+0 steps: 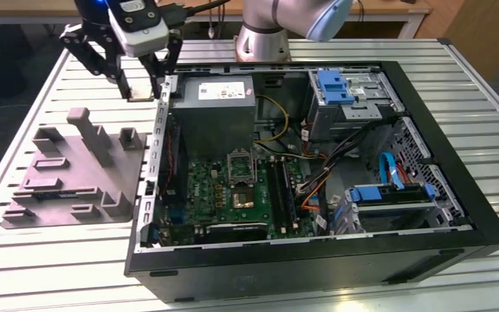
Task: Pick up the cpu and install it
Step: 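Pick up the cpu and move it towards the insertion slot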
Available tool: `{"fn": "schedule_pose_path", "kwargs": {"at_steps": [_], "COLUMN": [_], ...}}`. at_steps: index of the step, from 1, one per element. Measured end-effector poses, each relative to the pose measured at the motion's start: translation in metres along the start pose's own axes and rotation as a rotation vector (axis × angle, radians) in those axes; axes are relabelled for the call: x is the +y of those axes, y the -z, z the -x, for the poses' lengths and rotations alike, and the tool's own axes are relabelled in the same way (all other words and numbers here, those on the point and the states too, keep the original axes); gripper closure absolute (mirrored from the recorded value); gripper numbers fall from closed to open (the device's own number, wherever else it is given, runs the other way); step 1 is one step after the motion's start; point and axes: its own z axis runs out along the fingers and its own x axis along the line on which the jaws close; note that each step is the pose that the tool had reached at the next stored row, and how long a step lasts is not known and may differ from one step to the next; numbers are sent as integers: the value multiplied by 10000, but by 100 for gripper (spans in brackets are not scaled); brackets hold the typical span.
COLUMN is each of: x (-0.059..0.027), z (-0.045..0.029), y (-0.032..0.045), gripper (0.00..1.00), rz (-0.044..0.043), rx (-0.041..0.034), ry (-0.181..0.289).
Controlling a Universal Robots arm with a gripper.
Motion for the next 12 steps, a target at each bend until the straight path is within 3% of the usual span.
{"fn": "schedule_pose_path", "kwargs": {"at_steps": [4, 10, 12], "x": [0, 0, 0], "z": [65, 77, 127], "y": [3, 5, 6], "gripper": [53, 53, 53], "rz": [-17, -16, -16], "rx": [-35, -37, -37], "ry": [-8, -9, -9]}}
